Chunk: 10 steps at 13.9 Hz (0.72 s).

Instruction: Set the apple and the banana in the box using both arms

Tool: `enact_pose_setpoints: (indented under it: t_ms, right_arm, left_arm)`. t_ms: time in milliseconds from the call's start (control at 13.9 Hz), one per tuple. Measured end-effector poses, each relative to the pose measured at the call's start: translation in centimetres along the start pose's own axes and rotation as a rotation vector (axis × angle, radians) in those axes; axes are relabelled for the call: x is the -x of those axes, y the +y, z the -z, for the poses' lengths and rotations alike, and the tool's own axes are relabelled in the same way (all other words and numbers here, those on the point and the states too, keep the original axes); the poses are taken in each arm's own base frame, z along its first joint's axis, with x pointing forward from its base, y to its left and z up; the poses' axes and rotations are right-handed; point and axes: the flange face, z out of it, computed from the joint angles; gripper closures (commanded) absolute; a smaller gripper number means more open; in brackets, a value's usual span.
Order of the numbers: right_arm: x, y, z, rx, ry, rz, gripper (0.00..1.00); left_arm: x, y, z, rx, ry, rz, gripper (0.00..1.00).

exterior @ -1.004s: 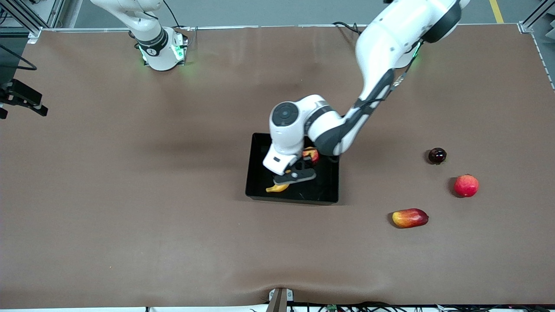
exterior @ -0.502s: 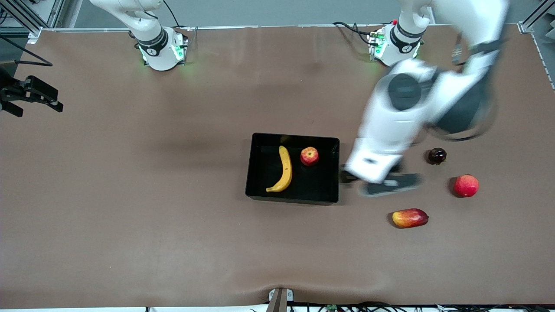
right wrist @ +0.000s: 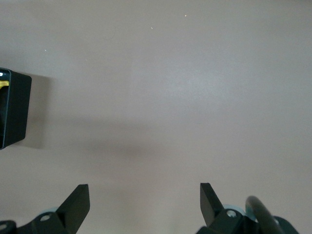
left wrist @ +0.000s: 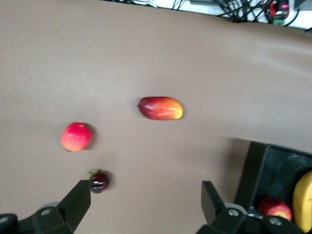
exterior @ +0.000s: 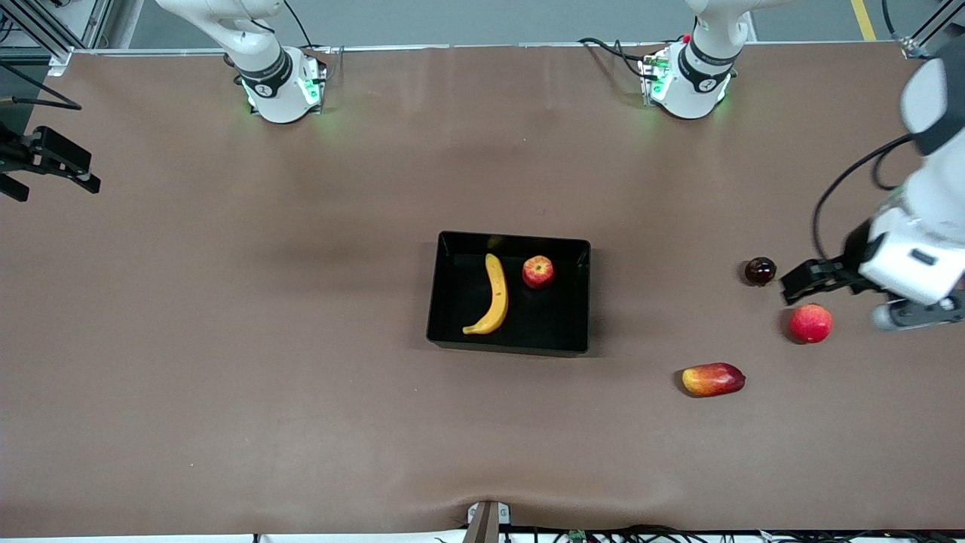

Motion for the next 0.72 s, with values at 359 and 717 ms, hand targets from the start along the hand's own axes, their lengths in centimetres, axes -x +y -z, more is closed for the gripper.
enact_pose_setpoints:
  t_ms: [359, 717]
  right_arm:
    - [0.0, 0.3, 0.0, 0.0, 0.001, -0.007, 0.0]
    - [0.1, 0.5, 0.1, 0.001, 0.002, -0.014, 0.0]
  left_arm:
    - [2.3, -2.9, 3.1, -0.041, -0.063, -0.06, 0.0]
    - [6.3, -2.2, 6.2, -0.044, -0.056, -0.085, 0.0]
